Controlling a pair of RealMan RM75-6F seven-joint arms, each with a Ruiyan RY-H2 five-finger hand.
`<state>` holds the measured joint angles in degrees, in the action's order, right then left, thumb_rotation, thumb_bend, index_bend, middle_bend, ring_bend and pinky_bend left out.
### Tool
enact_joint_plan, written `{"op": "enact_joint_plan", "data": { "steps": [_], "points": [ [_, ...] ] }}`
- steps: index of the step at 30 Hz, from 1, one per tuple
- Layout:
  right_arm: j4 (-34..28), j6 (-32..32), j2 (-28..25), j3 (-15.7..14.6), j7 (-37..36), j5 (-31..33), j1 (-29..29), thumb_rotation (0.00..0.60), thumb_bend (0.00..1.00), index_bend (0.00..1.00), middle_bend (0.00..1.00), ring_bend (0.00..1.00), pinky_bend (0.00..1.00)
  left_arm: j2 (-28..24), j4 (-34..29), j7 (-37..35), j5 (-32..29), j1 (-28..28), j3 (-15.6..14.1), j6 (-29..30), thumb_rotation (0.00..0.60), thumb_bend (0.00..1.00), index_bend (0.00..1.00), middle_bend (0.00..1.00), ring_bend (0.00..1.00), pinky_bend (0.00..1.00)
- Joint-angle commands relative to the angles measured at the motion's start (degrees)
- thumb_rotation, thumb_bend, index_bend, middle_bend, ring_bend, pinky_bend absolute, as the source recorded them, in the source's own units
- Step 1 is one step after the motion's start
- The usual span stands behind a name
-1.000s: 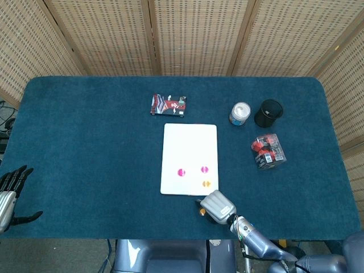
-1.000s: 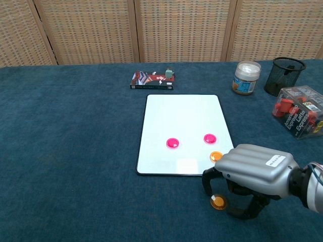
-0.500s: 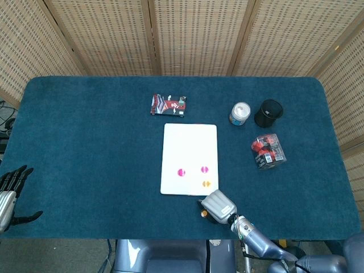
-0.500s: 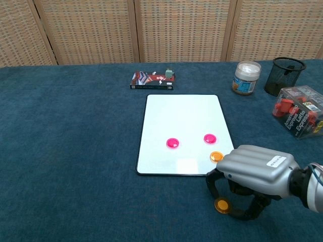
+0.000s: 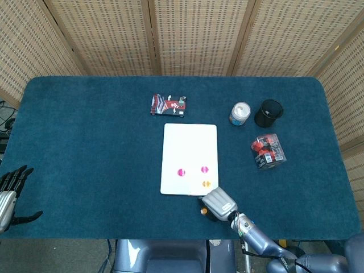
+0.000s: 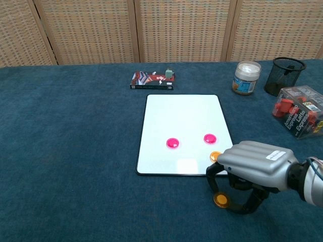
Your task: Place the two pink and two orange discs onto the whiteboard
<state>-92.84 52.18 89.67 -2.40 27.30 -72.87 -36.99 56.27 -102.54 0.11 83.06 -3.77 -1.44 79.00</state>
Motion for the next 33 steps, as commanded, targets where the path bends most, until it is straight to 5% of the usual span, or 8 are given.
{"op": "enact_joint_plan", "data": {
  "steps": [1, 15, 20, 33],
  "points": [
    [-0.2, -0.2, -0.1, 0.6, 0.0, 0.8, -0.1, 0.6, 0.36, 0.5, 0.99, 1.0, 1.0, -0.1, 0.0, -0.1, 0.1, 0.1, 0.0, 0.1, 0.6, 0.0, 0.0, 0.0, 0.0, 0.0],
    [-3.6, -0.4, 0.4, 7.7, 3.2, 10.5, -3.4, 0.6, 0.36, 0.5, 0.99, 1.0, 1.0, -0.3, 0.1, -0.7, 0.3, 0.1, 0.0, 0.2, 0.6, 0.0, 0.0, 0.0, 0.0, 0.0],
    [0.4, 1.6, 5.4, 11.6, 9.5, 18.8, -6.8, 0.6, 0.36, 0.5, 0.99, 1.0, 1.0, -0.4, 0.2, -1.0, 0.3, 0.1, -0.1, 0.1, 0.6, 0.0, 0.0, 0.0, 0.0, 0.0],
    [3.2, 5.6, 11.2, 13.1, 17.8, 28.5, -11.5, 0.6, 0.37, 0.5, 0.99, 1.0, 1.0, -0.8, 0.4, -2.4, 0.4, -0.1, -0.1, -0.4, 0.6, 0.0, 0.0, 0.0, 0.0, 0.0]
  ]
}}
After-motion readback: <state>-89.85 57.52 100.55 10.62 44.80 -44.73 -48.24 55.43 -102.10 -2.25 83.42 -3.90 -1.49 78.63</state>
